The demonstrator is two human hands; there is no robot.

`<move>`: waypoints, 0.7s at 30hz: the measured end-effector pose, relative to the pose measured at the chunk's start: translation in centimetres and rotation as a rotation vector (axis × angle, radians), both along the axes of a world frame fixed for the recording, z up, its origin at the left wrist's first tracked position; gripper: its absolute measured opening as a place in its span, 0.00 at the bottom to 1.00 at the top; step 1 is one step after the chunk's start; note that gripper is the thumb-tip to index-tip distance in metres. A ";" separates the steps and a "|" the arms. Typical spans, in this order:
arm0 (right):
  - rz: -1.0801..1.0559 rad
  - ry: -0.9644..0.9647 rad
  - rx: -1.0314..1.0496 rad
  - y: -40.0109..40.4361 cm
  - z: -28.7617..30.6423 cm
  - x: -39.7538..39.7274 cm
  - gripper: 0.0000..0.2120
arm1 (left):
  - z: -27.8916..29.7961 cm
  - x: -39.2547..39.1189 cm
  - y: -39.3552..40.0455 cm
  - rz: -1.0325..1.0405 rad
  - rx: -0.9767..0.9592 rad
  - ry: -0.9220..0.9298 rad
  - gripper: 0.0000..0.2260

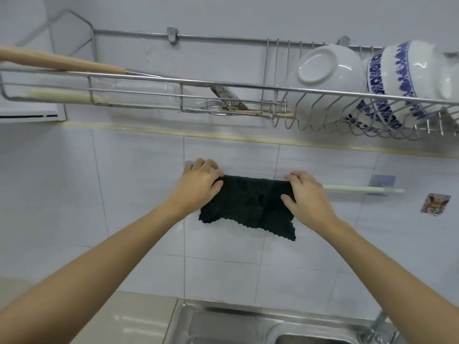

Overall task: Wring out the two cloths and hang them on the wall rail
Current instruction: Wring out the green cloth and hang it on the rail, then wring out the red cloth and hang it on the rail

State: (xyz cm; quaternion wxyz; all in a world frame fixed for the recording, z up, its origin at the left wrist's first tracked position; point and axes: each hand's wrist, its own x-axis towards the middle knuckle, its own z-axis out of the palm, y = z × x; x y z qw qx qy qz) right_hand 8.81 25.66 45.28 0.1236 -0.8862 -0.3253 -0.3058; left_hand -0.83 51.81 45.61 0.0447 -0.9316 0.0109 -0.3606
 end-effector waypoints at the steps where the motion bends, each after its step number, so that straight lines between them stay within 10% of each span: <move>1: 0.021 -0.016 0.028 -0.6 -0.5 -0.9 0.20 | -0.4 -0.6 -0.8 -0.017 -0.007 -0.010 0.13; 21: -0.072 0.723 0.022 -27.5 -20.7 -10.6 0.14 | -22.0 -4.5 -33.1 -0.353 -0.135 0.542 0.09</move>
